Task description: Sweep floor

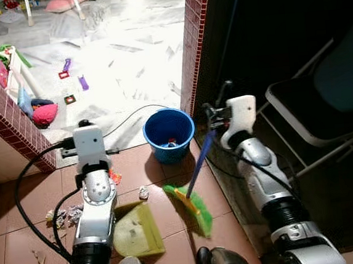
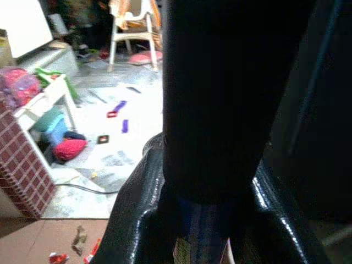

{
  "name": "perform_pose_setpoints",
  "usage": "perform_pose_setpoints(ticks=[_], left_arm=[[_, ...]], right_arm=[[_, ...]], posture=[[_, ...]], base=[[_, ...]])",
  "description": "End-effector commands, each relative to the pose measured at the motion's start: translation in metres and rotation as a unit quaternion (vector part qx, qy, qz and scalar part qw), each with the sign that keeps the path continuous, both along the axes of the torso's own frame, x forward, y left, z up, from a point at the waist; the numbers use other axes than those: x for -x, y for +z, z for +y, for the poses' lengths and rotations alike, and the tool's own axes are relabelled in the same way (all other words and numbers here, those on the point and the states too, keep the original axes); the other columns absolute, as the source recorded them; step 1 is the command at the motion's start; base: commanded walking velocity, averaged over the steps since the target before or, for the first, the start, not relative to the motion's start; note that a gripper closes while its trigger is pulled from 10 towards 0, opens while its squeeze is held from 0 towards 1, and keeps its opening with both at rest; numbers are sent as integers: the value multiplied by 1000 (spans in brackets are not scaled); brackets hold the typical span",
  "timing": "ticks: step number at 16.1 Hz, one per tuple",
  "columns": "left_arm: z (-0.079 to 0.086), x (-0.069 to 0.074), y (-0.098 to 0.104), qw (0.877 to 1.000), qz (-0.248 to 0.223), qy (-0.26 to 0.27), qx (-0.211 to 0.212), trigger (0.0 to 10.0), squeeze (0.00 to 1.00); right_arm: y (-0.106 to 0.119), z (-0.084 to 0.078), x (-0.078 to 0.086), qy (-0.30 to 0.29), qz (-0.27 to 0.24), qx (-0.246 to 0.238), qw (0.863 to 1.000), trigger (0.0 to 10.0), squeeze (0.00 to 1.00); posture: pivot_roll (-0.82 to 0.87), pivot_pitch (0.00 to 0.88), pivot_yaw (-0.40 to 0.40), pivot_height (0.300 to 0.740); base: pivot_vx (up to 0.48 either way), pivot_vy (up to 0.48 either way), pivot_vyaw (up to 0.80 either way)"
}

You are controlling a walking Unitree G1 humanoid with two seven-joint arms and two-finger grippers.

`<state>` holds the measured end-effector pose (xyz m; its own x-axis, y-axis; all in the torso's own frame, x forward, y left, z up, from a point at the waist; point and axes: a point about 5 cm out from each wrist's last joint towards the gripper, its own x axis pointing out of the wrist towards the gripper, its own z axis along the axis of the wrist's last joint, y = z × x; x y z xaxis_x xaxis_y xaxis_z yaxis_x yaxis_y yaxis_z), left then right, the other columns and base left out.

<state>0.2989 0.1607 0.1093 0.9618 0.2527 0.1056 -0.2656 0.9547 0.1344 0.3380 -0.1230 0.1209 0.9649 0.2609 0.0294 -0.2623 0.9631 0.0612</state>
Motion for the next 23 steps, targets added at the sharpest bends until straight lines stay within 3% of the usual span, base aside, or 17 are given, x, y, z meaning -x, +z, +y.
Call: perform_pose_setpoints(ticks=[1, 2, 3, 4, 5, 7, 9, 11, 12, 14, 20, 22, 23], left_arm=[[-5, 0, 6, 1000, -8, -20, 10, 10000, 0], [-6, 0, 7, 1000, -9, -26, 11, 10000, 0], [-6, -1, 8, 999, -6, -32, 13, 10000, 0], [-6, -1, 8, 999, -4, -36, 9, 10000, 0], [-8, -1, 9, 999, -6, -41, 1, 10000, 0], [-11, 0, 12, 999, -4, -46, 12, 10000, 0], [-13, 3, 11, 997, 8, -68, 33, 10000, 0], [-11, 7, 10, 998, 3, -62, 33, 10000, 0], [-10, 8, 9, 998, 6, -55, 37, 10000, 0], [-8, 10, 7, 998, 12, -53, 33, 10000, 0], [-12, 4, 14, 998, 5, -47, 37, 10000, 0], [-11, 5, 15, 998, 5, -46, 44, 10000, 0], [-10, 6, 16, 998, 4, -45, 50, 10000, 0]], right_arm=[[4, -13, -6, -25, 13, 15, 999, 10000, 0], [3, -16, -8, -30, 22, 34, 999, 10000, 0], [2, -18, -9, -21, 20, 101, 994, 10000, 0], [0, -11, -7, 14, 24, 79, 996, 10000, 0], [0, -6, -4, 34, 13, 94, 995, 10000, 0], [-14, 7, 15, 105, 52, 72, 990, 10000, 0], [-15, 12, 19, 103, 49, 48, 992, 10000, 0], [-17, 13, 19, 49, 40, 18, 998, 10000, 0], [-17, 7, 17, -27, 32, -11, 999, 10000, 0], [-13, -1, 21, -80, 17, -18, 997, 10000, 0], [-4, -29, 14, -143, 0, -21, 989, 10000, 0], [-4, -33, 12, -169, 7, 1, 986, 10000, 0], [-6, -31, 11, -172, 5, 39, 984, 10000, 0]], posture=[[-8, 103, -13, 740], [-16, 104, -12, 740], [-31, 101, -5, 740], [-27, 90, -2, 740], [-17, 85, 3, 740], [-1, 65, 1, 740], [2, 52, -3, 740], [7, 39, 1, 740], [9, 37, 10, 740], [0, 36, 31, 740], [-18, 56, 23, 740], [-12, 65, 13, 740], [-12, 69, 12, 740]], base=[[0, 0, 0], [0, 0, 0], [0, 0, 0], [0, 0, 0], [0, 0, 0], [0, 0, 0], [0, 0, 0], [0, 0, 400], [0, 0, 800], [0, 0, 800], [0, 0, 526], [0, 0, 0], [0, 0, 0]])
